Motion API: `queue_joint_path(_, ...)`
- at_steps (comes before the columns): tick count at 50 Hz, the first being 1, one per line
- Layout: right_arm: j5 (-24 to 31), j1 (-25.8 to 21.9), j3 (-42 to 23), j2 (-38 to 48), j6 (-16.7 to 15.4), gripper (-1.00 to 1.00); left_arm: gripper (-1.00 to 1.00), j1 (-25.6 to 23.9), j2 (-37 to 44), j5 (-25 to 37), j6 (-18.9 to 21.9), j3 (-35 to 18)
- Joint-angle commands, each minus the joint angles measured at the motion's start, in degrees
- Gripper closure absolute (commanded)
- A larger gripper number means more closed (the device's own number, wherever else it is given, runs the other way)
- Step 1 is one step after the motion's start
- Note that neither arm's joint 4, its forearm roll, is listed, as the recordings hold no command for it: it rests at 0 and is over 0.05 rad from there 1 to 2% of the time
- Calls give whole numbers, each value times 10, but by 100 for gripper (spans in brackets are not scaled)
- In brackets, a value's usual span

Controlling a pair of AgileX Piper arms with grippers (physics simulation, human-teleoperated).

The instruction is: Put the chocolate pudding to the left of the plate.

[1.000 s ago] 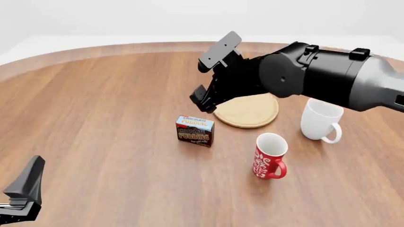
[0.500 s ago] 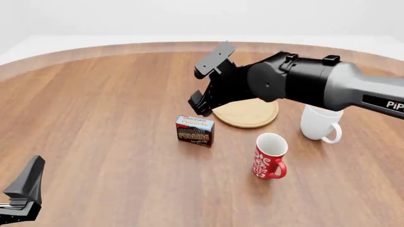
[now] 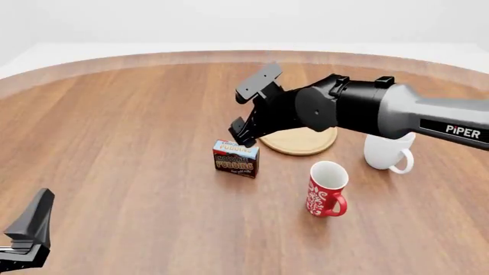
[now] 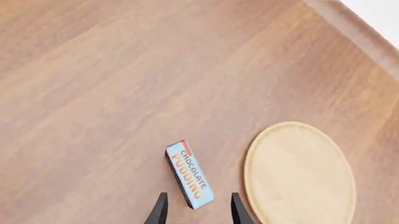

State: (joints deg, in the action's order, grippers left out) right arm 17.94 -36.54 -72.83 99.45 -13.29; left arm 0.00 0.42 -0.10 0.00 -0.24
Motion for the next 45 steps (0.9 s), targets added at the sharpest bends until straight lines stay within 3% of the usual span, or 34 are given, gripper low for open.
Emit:
queue_joint_path(1, -10, 2, 5, 10, 5, -100, -100, 0, 0, 0, 0, 0)
queue_joint_path(27, -26, 9, 7, 31, 5, -100, -100, 0, 0, 0, 0, 0)
queue_joint_path(45, -59, 3, 27, 61, 23, -100, -100, 0, 0, 0, 0, 0)
